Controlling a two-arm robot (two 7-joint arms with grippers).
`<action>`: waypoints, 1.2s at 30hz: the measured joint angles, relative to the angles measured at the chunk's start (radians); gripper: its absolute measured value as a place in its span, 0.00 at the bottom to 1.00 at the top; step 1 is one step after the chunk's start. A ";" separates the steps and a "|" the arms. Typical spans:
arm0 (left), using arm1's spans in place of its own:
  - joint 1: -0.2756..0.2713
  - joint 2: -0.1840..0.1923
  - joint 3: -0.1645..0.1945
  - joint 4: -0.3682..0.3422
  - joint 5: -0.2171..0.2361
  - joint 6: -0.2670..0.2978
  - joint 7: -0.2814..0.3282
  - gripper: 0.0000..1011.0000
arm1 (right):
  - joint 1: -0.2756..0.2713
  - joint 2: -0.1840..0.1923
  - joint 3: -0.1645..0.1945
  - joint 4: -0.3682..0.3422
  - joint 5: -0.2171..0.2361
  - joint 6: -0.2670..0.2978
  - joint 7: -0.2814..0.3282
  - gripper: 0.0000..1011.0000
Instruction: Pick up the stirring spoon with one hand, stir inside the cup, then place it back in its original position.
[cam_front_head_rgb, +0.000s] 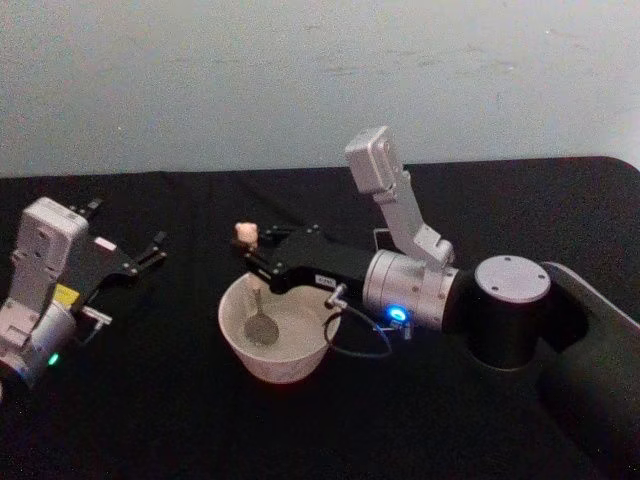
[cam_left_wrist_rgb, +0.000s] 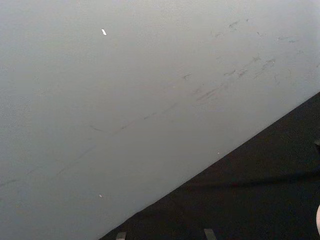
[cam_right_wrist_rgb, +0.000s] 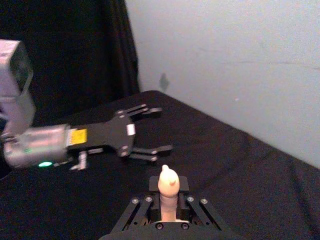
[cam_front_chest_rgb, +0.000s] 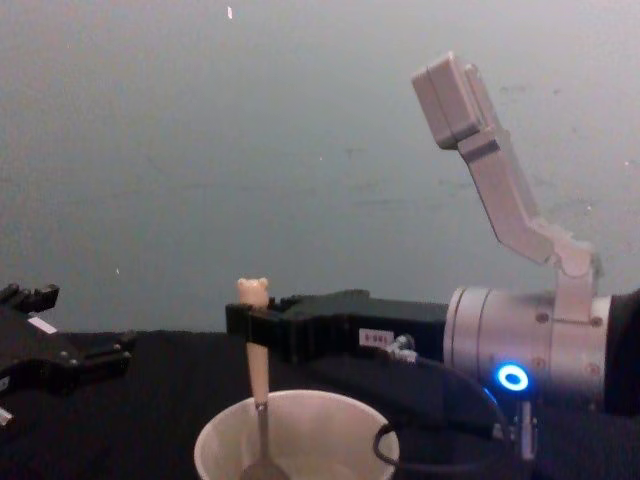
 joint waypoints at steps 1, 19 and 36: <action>0.000 0.000 0.000 0.000 0.000 0.000 0.000 0.99 | 0.003 -0.002 0.003 0.007 -0.001 -0.002 -0.003 0.21; 0.000 0.000 0.000 0.000 0.000 0.000 0.000 0.99 | -0.033 0.038 0.080 -0.025 0.020 0.021 -0.033 0.21; 0.000 0.000 0.000 0.000 0.000 0.000 0.000 0.99 | -0.104 0.101 0.049 -0.142 0.065 0.048 0.008 0.21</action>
